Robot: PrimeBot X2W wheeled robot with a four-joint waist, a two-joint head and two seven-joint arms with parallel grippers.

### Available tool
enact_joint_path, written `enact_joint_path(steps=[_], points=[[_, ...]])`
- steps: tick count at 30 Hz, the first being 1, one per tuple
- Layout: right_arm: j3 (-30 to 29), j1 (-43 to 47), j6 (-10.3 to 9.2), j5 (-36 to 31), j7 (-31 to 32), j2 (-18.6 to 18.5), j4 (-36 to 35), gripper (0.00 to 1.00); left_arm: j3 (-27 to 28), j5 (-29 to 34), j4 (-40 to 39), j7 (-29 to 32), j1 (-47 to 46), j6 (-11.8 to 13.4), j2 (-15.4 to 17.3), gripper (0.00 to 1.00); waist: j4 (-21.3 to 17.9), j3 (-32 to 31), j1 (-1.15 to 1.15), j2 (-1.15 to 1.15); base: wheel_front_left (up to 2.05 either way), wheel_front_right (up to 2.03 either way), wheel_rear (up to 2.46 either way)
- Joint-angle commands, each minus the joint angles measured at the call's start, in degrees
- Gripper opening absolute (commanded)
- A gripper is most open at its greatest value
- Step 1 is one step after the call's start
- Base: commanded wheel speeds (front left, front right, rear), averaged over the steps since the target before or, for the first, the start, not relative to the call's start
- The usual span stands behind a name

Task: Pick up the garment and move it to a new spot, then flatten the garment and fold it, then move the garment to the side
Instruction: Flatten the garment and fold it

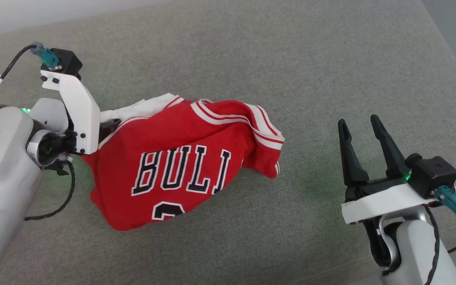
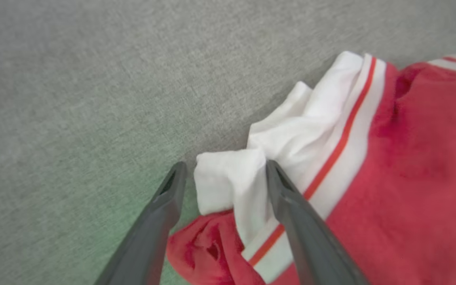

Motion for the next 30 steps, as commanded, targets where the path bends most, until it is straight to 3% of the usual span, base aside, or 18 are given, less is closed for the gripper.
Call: enact_joint_path(steps=[1, 5, 6, 7, 13, 24, 30], points=[[0.2, -1.0, -0.01, 0.2, -0.6, 0.1, 0.1, 1.0, -0.6, 0.0, 1.7, 1.1, -1.2, 0.2, -0.7, 1.0, -0.4, 1.3, 0.0, 0.0, 0.0, 0.0, 0.0], [0.3, -2.1, -0.01, 0.4, -1.0, 0.1, 0.8, 1.0, -1.4, -1.0, 4.7, 2.4, -1.4, 0.0, -2.9, 1.0, -0.5, 2.7, 0.0, 0.0, 0.0, 0.0, 0.0], [0.2, -2.3, -0.02, 0.3, -1.1, 0.1, 0.9, 1.0, -1.9, -1.1, 5.3, 3.0, -1.6, -0.1, -3.2, 0.75, -0.4, 3.0, 0.0, 0.0, 0.0, 0.0, 0.0], [0.2, -2.6, -0.02, 0.4, -1.2, 0.1, 1.1, 1.0, -2.3, -1.3, 5.8, 3.6, -1.4, -0.2, -3.7, 0.0, -0.4, 3.2, 0.0, 0.0, 0.0, 0.0, 0.0], [-0.8, -3.1, -0.01, 0.1, -1.7, 0.1, 1.7, 1.0, -2.6, -1.5, 6.9, 2.7, -2.9, -0.3, -3.5, 0.0, 0.8, 3.6, 0.0, 0.0, 0.0, 0.0, 0.0], [-4.0, -1.5, -0.02, -2.1, -0.8, 0.0, 1.8, 1.0, -0.5, -2.0, 0.1, -3.0, -2.9, -0.2, 1.4, 0.0, 6.7, 0.5, 0.0, 0.0, 0.0, 0.0, 0.0], [-5.0, -0.8, -0.02, -2.7, 0.6, 0.0, 1.3, 1.0, 1.2, -2.9, -6.5, -4.4, 1.4, 2.7, 6.5, 0.0, 9.6, -2.2, 0.0, 0.0, 0.0, 0.0, 0.0]])
